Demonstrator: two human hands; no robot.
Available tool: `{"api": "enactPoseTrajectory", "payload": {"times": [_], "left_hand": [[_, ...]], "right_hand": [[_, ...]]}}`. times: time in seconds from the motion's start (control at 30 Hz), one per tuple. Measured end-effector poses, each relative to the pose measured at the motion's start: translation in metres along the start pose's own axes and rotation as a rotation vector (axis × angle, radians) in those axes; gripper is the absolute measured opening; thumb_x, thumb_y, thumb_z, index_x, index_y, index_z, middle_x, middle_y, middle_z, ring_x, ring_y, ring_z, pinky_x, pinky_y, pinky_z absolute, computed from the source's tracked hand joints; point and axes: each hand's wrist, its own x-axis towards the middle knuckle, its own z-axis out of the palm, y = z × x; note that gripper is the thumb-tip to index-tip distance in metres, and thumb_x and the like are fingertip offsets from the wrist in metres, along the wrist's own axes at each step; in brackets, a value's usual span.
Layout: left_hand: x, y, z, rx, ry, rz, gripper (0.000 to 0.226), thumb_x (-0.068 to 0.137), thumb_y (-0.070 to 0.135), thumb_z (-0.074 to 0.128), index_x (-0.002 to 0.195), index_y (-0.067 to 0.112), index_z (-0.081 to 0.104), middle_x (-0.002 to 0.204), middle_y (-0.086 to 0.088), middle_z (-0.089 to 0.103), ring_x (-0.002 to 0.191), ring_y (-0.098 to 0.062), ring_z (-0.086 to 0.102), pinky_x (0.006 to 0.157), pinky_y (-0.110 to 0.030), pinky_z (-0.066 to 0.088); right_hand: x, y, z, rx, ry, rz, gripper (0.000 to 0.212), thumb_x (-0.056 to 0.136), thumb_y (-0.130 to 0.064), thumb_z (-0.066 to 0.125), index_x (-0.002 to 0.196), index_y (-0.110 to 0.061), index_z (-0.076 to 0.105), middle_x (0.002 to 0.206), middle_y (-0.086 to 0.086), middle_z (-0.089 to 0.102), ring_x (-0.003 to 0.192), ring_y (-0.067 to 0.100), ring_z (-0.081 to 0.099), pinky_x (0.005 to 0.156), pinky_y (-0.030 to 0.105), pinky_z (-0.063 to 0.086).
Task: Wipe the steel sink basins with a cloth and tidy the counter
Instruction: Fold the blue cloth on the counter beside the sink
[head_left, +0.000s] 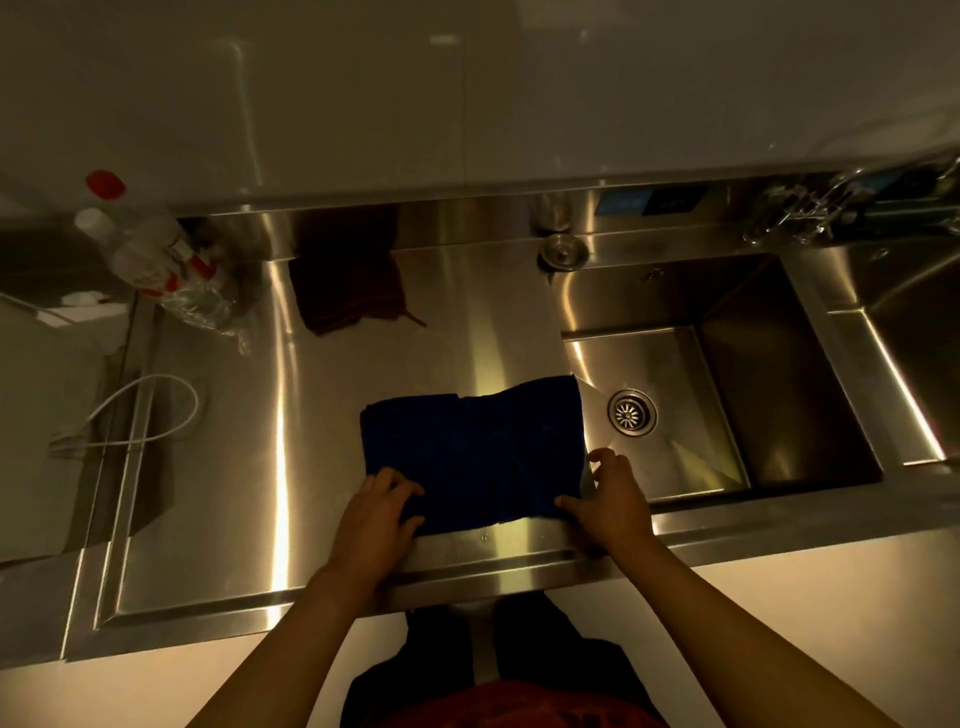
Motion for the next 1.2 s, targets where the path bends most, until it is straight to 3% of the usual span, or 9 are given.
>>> {"api": "enactPoseTrajectory", "payload": {"times": [0.23,0.37,0.53,0.63,0.7,0.8,0.93,1.03,1.2], "left_hand": [[-0.008,-0.005,0.002,-0.051,0.032,-0.048,0.037,0.086,0.016,0.083,0.121,0.017,0.072,0.117,0.000,0.057,0.114,-0.020,0.053,0.094,-0.029,0.046],[-0.013,-0.004,0.004,-0.040,0.033,-0.064,0.038,0.087,0.016,0.081,0.123,0.017,0.071,0.121,-0.002,0.057,0.117,-0.021,0.052,0.097,-0.028,0.046],[-0.016,0.001,0.005,-0.029,0.011,-0.087,0.041,0.091,0.019,0.078,0.130,0.019,0.067,0.128,-0.001,0.055,0.122,-0.020,0.050,0.101,-0.030,0.048],[-0.016,0.002,0.003,-0.015,-0.007,-0.078,0.041,0.090,0.018,0.078,0.130,0.018,0.067,0.128,-0.002,0.055,0.122,-0.020,0.050,0.100,-0.029,0.048],[-0.015,0.002,0.003,-0.010,-0.011,-0.073,0.038,0.091,0.017,0.077,0.128,0.017,0.068,0.127,-0.002,0.056,0.121,-0.021,0.051,0.098,-0.030,0.050],[-0.011,0.003,0.000,0.007,-0.003,-0.077,0.032,0.094,0.019,0.073,0.126,0.017,0.068,0.126,-0.002,0.056,0.119,-0.021,0.053,0.096,-0.030,0.050],[-0.001,0.018,-0.002,-0.022,0.017,-0.059,0.030,0.097,0.017,0.068,0.127,0.017,0.068,0.124,0.000,0.057,0.114,-0.019,0.053,0.092,-0.029,0.050],[0.007,0.047,0.005,-0.068,-0.010,0.010,0.029,0.099,0.020,0.065,0.128,0.020,0.066,0.125,0.004,0.055,0.115,-0.015,0.051,0.092,-0.028,0.048],[0.018,0.116,0.038,-0.120,-0.129,0.179,0.032,0.099,0.026,0.064,0.131,0.021,0.063,0.126,0.004,0.054,0.117,-0.013,0.049,0.094,-0.027,0.046]], "right_hand": [[0.007,0.020,-0.025,-0.118,-0.017,0.054,0.019,0.080,-0.021,0.082,0.095,-0.020,0.070,0.081,-0.005,0.063,0.085,0.021,0.068,0.072,0.028,0.048],[0.007,0.023,-0.032,-0.133,-0.094,0.036,0.007,0.083,-0.017,0.078,0.084,-0.018,0.071,0.076,-0.005,0.063,0.081,0.020,0.064,0.070,0.028,0.046],[0.009,0.029,-0.044,-0.234,-0.228,0.151,0.023,0.095,-0.029,0.068,0.097,-0.007,0.073,0.104,0.013,0.072,0.097,0.026,0.066,0.084,0.033,0.050],[0.009,0.026,-0.046,-0.217,-0.230,0.180,0.029,0.093,-0.036,0.071,0.092,-0.007,0.071,0.101,0.014,0.070,0.097,0.027,0.066,0.080,0.031,0.047],[0.014,0.023,-0.046,-0.125,-0.211,0.194,0.026,0.093,-0.029,0.071,0.104,-0.005,0.074,0.107,0.014,0.071,0.099,0.029,0.068,0.082,0.033,0.052],[0.021,0.014,-0.050,0.112,-0.242,0.332,0.027,0.095,-0.012,0.063,0.119,-0.002,0.068,0.116,0.020,0.070,0.083,0.027,0.070,0.067,0.034,0.058],[0.024,0.007,-0.057,0.377,-0.407,0.432,0.032,0.093,0.003,0.058,0.123,-0.005,0.063,0.122,0.021,0.066,0.093,0.030,0.068,0.072,0.034,0.059],[0.021,0.012,-0.057,0.528,-0.387,0.443,0.040,0.092,0.008,0.054,0.126,-0.014,0.060,0.124,0.020,0.064,0.106,0.035,0.065,0.077,0.037,0.056],[0.014,0.026,-0.049,0.680,-0.375,0.438,0.041,0.089,0.006,0.056,0.120,-0.016,0.070,0.116,0.021,0.071,0.100,0.032,0.066,0.075,0.034,0.054]]}}
